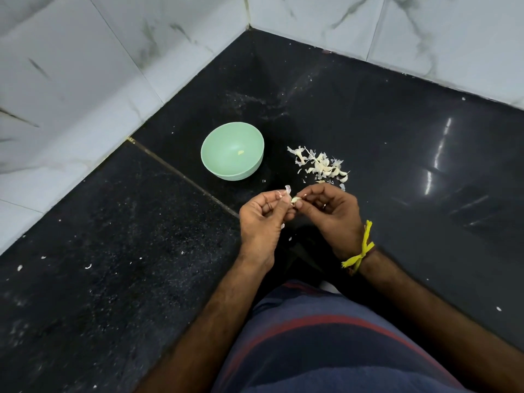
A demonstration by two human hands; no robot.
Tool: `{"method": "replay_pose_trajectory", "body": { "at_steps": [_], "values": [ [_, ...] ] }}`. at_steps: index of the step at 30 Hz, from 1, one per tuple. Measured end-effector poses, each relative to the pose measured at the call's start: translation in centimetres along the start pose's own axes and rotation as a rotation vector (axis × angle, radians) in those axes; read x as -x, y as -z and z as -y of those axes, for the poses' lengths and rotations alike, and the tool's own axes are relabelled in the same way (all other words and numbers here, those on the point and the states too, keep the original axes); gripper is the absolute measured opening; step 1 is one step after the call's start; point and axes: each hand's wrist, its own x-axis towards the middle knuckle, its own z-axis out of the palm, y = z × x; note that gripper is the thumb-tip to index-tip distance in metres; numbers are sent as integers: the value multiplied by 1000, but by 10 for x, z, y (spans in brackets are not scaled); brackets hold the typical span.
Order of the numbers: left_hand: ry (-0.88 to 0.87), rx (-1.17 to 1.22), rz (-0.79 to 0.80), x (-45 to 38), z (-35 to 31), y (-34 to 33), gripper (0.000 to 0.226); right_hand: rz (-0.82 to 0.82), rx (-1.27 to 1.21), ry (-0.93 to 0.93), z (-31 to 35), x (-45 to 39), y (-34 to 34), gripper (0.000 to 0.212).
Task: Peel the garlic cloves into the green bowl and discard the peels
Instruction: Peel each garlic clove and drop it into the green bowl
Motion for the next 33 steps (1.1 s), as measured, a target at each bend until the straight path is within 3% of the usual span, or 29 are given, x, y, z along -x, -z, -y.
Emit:
{"method": "replay_pose_trajectory", "body": {
  "at_steps": [7,12,16,23,28,33],
  "values": [
    [-146,-190,72,-2,6,1,13,-107,-275,-203,-3,-4,0,18],
    [-213,-299,10,-11,20,10,14,-132,-325,-255,-5,-7,4,12],
    [-301,-457,-74,-22,33,21,7,-159,-226,-247,-6,-9,6,7],
    [-587,-804,-76,-52,61,43,3,-180,36,-192,-6,-23,5,6],
    [-623,-845,-103,-61,69,48,11,-180,235,-149,-1,-48,5,8],
    [-601,-841,-62,-64,72,50,16,-45,486,-8,7,-84,-30,6]
  ]
}}
